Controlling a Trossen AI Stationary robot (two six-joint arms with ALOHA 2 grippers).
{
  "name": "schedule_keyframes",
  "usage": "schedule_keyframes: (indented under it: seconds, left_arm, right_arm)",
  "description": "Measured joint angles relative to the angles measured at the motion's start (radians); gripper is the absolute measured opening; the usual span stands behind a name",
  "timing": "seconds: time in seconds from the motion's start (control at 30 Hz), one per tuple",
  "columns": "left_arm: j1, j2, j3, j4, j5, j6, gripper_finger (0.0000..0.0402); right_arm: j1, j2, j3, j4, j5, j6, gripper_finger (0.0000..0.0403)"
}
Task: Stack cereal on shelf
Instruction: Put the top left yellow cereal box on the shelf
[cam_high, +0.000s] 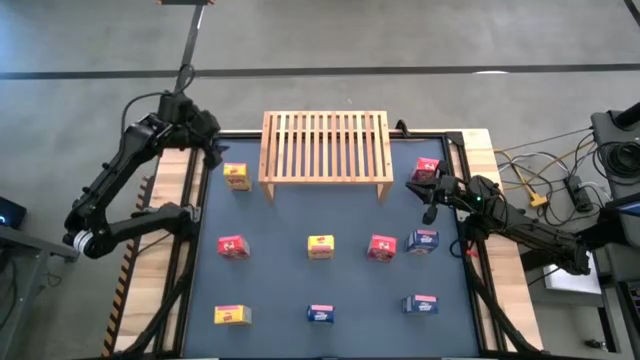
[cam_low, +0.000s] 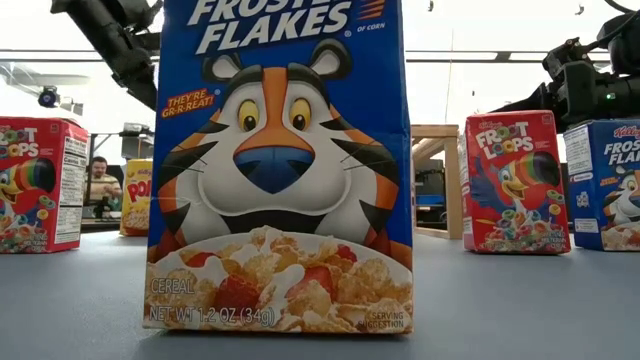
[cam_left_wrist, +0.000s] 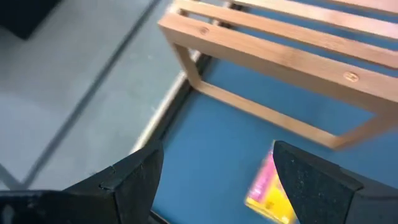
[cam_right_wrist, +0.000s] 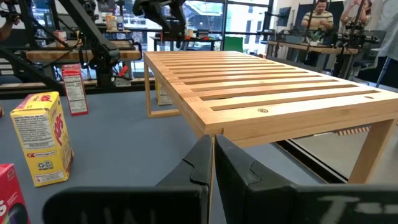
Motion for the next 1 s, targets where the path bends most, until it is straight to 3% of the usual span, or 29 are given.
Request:
schedule_keyframes:
  seconds: [0.33,0.8,1.0]
  left_arm:
    - [-0.001,0.055,-0.057,-0.101,0.068,0.077,0.0286]
    - [-0.081,0.137,-0.068,-0.102,0.079,0.203,0.0286]
    - [-0.091,0.146,-0.113,-0.102,0.036,0.219,0.0286]
  right_arm:
    - [0.000,0.000,0.000,0.000,0.000,0.000,0.0009]
    - [0.000,0.000,0.000,0.000,0.000,0.000,0.0009]
    - [0.000,0.000,0.000,0.000,0.000,0.000,0.0009]
